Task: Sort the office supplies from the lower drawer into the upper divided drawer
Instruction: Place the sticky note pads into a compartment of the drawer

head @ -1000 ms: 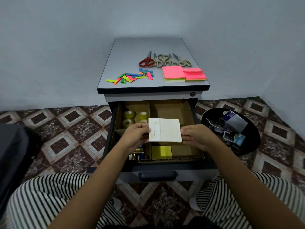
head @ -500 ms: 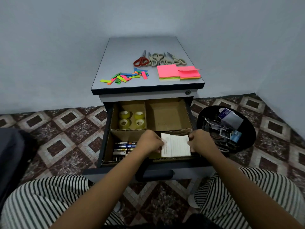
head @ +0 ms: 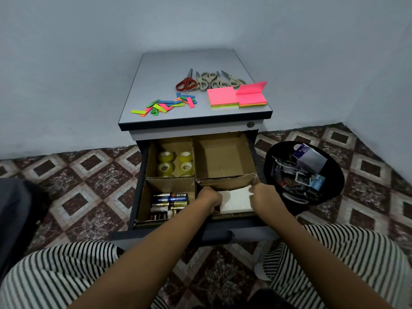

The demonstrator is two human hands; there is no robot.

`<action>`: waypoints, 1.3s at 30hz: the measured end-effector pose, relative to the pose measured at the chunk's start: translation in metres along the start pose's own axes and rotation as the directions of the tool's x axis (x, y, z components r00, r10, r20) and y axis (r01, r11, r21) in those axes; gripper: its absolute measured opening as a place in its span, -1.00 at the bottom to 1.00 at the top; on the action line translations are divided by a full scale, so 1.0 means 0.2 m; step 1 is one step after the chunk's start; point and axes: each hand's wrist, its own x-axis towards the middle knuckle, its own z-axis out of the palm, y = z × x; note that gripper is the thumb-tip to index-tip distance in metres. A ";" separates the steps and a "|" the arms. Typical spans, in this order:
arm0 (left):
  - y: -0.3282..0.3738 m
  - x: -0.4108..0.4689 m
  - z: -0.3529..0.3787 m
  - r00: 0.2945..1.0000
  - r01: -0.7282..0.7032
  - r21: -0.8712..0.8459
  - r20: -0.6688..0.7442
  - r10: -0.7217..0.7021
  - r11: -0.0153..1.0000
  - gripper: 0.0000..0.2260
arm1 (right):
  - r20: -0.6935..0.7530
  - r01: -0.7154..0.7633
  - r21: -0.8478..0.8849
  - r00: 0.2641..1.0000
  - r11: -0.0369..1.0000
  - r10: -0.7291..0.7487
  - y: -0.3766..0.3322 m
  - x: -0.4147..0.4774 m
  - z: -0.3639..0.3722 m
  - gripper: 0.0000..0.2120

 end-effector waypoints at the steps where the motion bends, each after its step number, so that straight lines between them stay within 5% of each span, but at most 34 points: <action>1: 0.00 0.00 0.00 1.000 -0.002 0.026 -0.014 0.002 1.000 -0.73 | -0.007 0.013 -0.008 1.000 1.000 -0.013 0.02 0.01 0.01 -0.83; 11: -0.01 0.03 0.02 0.988 -0.076 0.411 -0.090 0.123 0.909 -0.76 | -0.068 0.011 0.080 0.998 0.997 -0.005 0.07 0.01 0.03 -0.77; 21: -0.02 0.04 0.03 0.974 -0.102 0.515 -0.124 0.192 0.851 -0.75 | -0.090 0.027 0.198 0.996 0.980 -0.009 0.05 -0.01 0.03 -0.79; 31: 0.03 -0.01 -0.02 0.974 -0.224 0.600 0.100 0.206 0.768 -0.77 | -0.070 0.060 0.265 0.997 0.962 -0.043 0.00 -0.01 -0.04 -0.77; 35: 0.18 -0.09 -0.11 0.905 -0.421 0.453 0.273 0.327 0.786 -0.85 | -0.151 0.099 0.411 0.988 0.906 -0.040 -0.07 0.00 -0.19 -0.81; 39: 0.38 -0.17 -0.21 0.771 -0.617 0.424 0.155 0.618 0.663 -0.80 | -0.359 0.201 0.525 0.933 0.827 0.001 -0.12 0.11 -0.41 -0.83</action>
